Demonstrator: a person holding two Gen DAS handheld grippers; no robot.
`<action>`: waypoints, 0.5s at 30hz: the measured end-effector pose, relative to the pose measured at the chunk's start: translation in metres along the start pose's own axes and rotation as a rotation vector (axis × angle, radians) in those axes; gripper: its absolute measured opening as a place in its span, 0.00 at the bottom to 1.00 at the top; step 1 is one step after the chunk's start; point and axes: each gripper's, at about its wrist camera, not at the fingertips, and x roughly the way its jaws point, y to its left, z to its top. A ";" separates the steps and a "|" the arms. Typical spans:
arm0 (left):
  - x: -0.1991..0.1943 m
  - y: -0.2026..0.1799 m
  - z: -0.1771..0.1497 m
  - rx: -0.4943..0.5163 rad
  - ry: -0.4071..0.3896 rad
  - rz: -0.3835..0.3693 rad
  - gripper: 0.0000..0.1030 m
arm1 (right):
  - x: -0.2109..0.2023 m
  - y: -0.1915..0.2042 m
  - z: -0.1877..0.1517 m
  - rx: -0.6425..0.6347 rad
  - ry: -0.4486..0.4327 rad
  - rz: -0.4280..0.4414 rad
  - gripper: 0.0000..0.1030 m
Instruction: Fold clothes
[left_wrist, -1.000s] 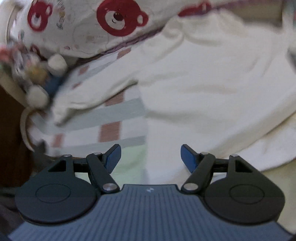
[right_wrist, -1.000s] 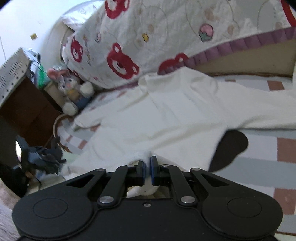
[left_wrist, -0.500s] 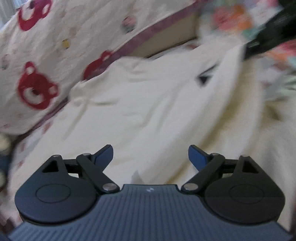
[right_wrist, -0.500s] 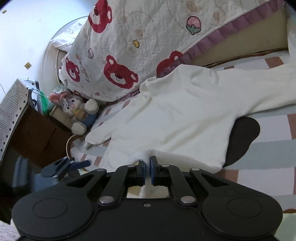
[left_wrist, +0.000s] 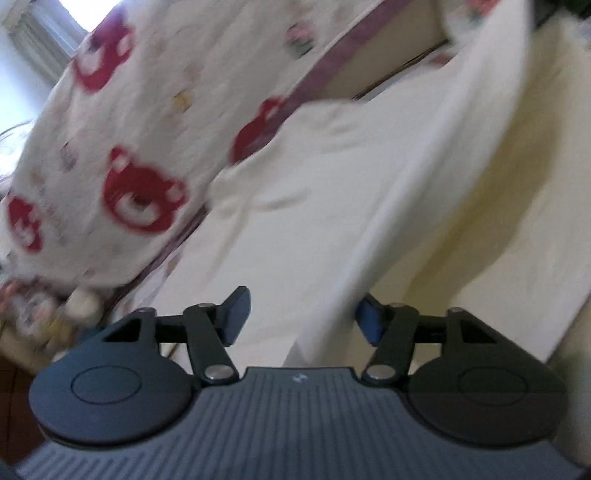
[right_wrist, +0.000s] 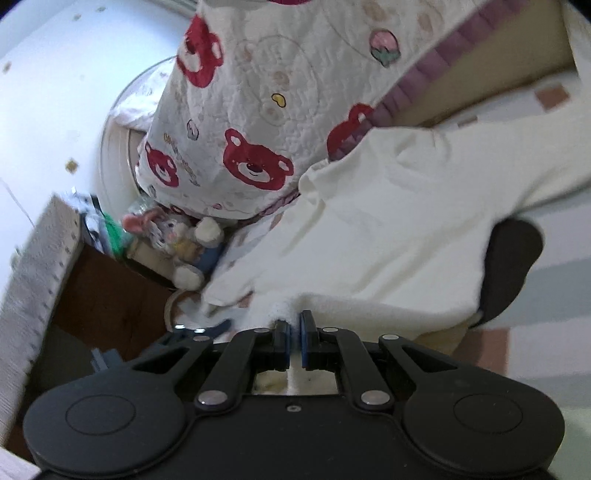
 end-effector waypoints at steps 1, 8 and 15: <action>0.000 0.010 -0.009 -0.026 0.021 0.019 0.58 | 0.000 0.001 0.000 -0.020 0.003 -0.014 0.07; 0.004 0.068 -0.057 -0.139 0.121 0.117 0.62 | 0.010 0.001 0.000 -0.075 0.048 -0.050 0.07; 0.045 0.091 -0.103 -0.143 0.322 -0.066 0.70 | 0.020 0.009 0.005 -0.196 0.094 -0.129 0.07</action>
